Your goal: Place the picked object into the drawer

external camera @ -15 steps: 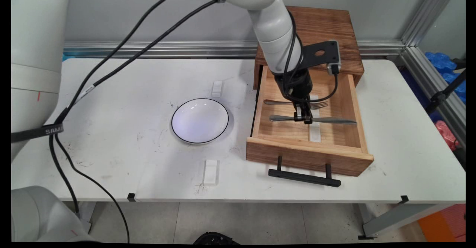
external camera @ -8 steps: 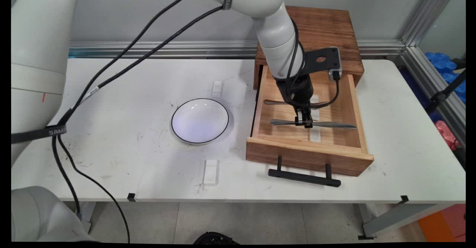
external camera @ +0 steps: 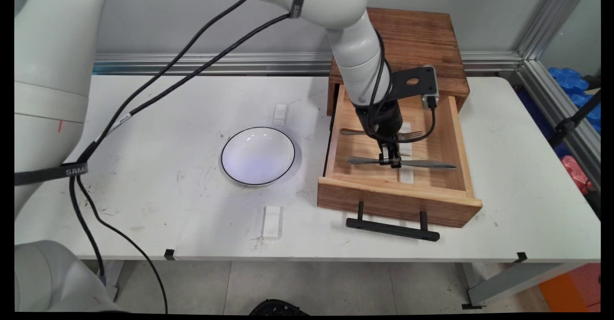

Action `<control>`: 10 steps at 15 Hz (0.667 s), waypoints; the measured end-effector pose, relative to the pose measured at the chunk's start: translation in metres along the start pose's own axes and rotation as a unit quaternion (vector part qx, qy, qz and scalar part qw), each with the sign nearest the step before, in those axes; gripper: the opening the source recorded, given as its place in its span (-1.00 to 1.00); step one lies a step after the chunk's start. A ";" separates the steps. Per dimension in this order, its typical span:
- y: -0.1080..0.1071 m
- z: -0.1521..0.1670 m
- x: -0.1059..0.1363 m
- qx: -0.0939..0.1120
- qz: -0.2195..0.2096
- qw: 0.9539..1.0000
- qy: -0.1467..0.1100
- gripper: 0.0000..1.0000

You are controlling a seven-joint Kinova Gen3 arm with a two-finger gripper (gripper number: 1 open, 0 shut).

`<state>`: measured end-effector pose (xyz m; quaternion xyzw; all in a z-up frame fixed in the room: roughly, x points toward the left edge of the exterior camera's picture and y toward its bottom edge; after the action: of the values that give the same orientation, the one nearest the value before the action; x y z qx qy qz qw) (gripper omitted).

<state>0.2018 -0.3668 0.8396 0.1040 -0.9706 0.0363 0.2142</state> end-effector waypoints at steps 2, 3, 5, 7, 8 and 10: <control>0.000 0.002 -0.001 -0.001 -0.001 1.000 -0.002 -1.00; -0.001 0.003 -0.002 -0.001 -0.001 1.000 -0.002 -1.00; -0.001 0.005 -0.003 -0.001 -0.002 1.000 -0.003 -1.00; -0.002 0.006 -0.004 0.000 -0.003 1.000 -0.004 -1.00; -0.003 0.007 -0.005 0.000 -0.004 1.000 -0.004 -1.00; -0.003 0.009 -0.005 0.000 -0.005 1.000 -0.005 -1.00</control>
<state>0.2037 -0.3702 0.8296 0.1086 -0.9711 0.0350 0.2096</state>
